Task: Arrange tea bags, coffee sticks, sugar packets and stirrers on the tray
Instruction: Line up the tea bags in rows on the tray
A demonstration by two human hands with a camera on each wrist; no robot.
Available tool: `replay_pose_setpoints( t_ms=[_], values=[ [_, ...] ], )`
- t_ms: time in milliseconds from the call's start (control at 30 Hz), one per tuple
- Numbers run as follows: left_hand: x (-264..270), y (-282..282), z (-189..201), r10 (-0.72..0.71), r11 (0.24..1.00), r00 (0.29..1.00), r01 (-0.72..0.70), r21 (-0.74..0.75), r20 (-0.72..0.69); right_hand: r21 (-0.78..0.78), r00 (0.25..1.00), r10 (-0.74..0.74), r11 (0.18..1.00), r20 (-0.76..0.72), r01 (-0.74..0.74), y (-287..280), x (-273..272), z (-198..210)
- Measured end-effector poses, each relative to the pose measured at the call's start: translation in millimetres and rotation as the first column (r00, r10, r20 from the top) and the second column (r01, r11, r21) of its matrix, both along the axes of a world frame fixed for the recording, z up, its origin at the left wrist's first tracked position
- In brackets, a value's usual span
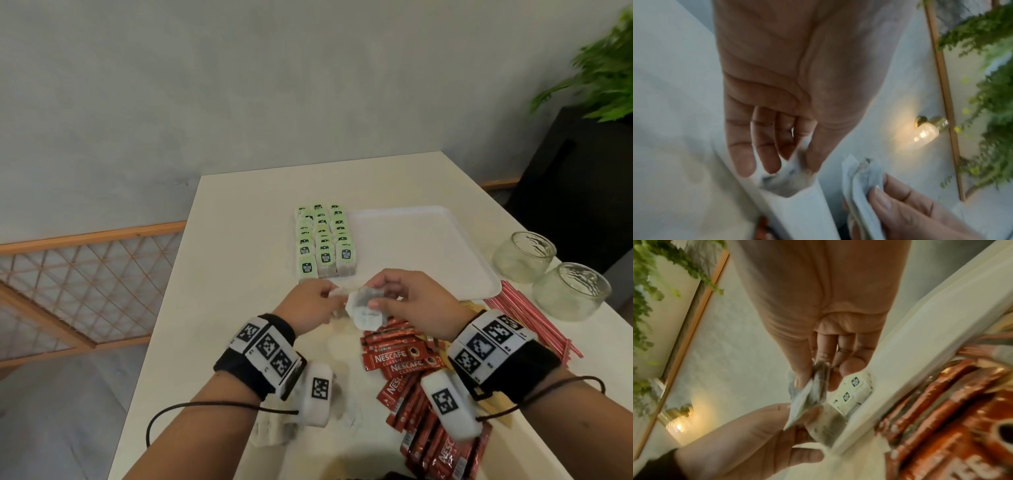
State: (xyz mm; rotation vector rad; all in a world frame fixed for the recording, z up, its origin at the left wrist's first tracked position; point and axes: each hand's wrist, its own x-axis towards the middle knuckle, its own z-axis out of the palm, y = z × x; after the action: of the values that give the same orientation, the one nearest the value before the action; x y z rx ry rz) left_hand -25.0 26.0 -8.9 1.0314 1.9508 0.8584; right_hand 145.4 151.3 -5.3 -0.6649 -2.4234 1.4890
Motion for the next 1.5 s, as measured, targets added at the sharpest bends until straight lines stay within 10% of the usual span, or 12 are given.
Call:
replay_pose_setpoints(
  t_ms=[233, 400, 767, 1100, 1300, 1500],
  values=[
    [17, 9, 18, 0.147, 0.972, 0.676, -0.234, 0.022, 0.722, 0.016, 0.964, -0.252, 0.967, -0.082, 0.254, 7, -17, -2],
    [22, 12, 8, 0.038, 0.98, 0.791, -0.149, 0.132, 0.611, 0.007, 0.958, -0.282, 0.959, -0.046, 0.282, 4, -21, -3],
    [12, 9, 7, 0.104, 0.974, 0.752, -0.208, 0.085, 0.651, -0.231, 0.932, -0.353, 0.917, -0.088, 0.325, 12, -12, 5],
    [22, 33, 6, 0.295, 0.888, 0.75, -0.443, 0.119, 0.592, 0.354, 0.92, -0.387, 0.853, -0.067, 0.385, 14, -27, 3],
    [21, 42, 5, 0.319, 0.831, 0.657, -0.54, 0.131, 0.684, 0.358, 0.969, -0.246, 0.903, -0.024, 0.238, 0, -39, -1],
    [9, 37, 3, 0.369, 0.836, 0.745, -0.527, 0.151, 0.556, 0.31, 0.957, -0.281, 0.906, -0.067, 0.287, 14, -48, 10]
  ],
)
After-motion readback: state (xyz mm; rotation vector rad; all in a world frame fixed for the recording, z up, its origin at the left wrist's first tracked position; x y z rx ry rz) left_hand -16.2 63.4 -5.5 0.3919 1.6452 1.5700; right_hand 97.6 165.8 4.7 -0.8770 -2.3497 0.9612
